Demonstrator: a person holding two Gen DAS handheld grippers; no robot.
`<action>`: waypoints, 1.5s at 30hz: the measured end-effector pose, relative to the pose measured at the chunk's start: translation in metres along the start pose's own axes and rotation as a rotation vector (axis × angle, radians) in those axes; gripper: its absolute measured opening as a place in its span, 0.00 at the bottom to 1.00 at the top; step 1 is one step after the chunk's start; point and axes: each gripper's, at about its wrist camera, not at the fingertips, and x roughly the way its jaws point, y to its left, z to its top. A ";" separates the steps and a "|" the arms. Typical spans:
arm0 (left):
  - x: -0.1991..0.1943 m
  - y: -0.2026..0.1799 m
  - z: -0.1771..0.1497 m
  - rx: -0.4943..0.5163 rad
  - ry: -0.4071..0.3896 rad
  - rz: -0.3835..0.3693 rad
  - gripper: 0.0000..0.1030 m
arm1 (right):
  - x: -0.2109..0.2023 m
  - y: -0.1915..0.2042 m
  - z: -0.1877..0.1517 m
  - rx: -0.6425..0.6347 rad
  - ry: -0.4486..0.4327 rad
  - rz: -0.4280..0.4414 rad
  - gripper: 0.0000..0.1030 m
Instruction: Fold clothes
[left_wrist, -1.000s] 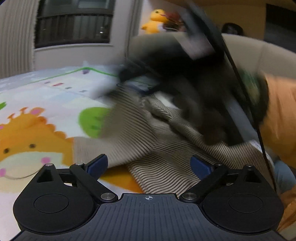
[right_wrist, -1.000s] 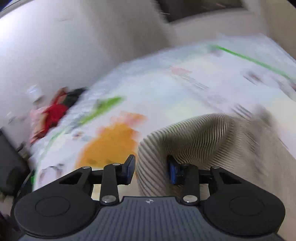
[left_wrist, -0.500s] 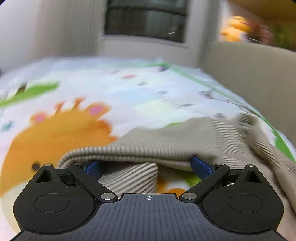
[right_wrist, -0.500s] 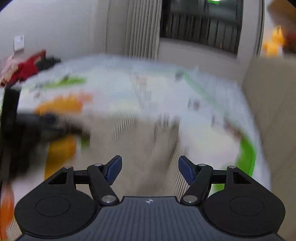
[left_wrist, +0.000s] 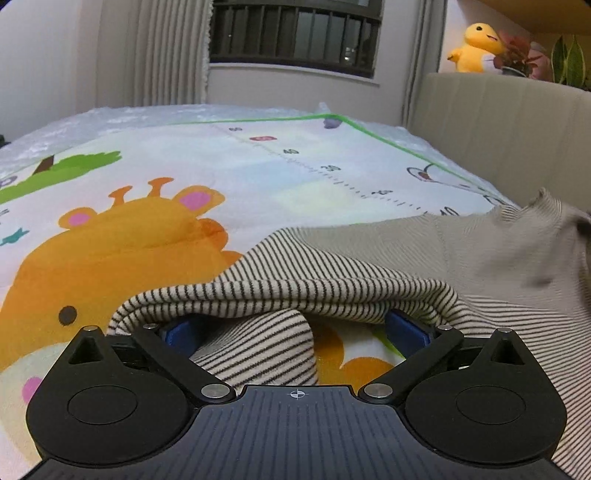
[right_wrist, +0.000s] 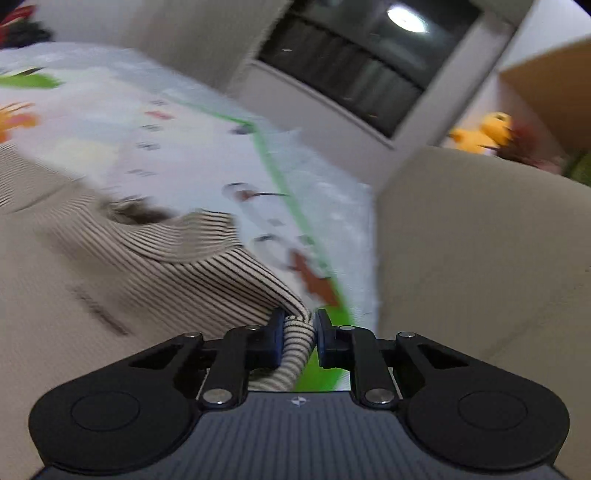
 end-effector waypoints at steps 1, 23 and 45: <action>0.000 0.000 0.000 -0.001 0.000 -0.001 1.00 | 0.006 -0.004 0.002 0.005 -0.001 -0.011 0.29; -0.004 0.002 -0.002 -0.012 -0.015 -0.003 1.00 | -0.224 0.039 -0.125 0.297 0.129 0.470 0.56; -0.053 -0.015 -0.001 -0.076 -0.055 -0.196 1.00 | -0.187 -0.135 -0.019 0.554 -0.217 -0.004 0.04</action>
